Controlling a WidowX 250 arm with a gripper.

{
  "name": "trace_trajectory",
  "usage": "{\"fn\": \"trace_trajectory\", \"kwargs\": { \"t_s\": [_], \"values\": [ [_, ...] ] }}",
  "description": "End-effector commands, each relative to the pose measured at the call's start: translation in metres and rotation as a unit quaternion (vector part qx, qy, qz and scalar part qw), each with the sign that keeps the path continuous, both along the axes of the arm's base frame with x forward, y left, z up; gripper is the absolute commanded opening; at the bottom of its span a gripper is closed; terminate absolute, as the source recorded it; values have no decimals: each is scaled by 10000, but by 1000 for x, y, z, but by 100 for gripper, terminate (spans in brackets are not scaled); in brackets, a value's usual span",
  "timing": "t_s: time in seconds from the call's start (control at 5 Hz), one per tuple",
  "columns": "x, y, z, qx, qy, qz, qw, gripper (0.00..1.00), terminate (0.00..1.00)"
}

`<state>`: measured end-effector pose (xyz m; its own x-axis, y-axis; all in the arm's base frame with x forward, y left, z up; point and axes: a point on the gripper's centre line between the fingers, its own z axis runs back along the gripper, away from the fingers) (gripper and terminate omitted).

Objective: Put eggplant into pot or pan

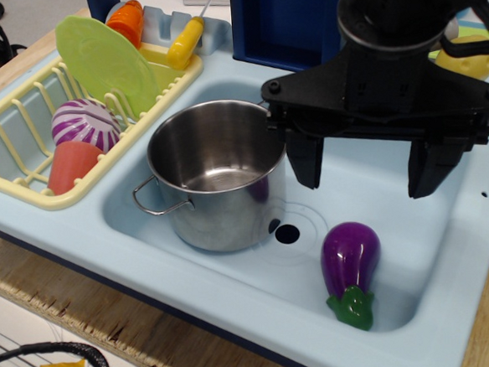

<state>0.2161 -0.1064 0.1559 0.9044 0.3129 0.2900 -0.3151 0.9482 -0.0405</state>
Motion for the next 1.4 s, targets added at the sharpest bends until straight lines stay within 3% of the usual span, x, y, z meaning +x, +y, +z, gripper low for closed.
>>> {"fn": "trace_trajectory", "kwargs": {
  "t_s": [0.0, 1.2],
  "values": [
    [0, 0, 0, 0, 0, 0, 10000, 100, 0],
    [21, 13, -65, -451, 411, 135, 9980, 100, 0]
  ]
}}
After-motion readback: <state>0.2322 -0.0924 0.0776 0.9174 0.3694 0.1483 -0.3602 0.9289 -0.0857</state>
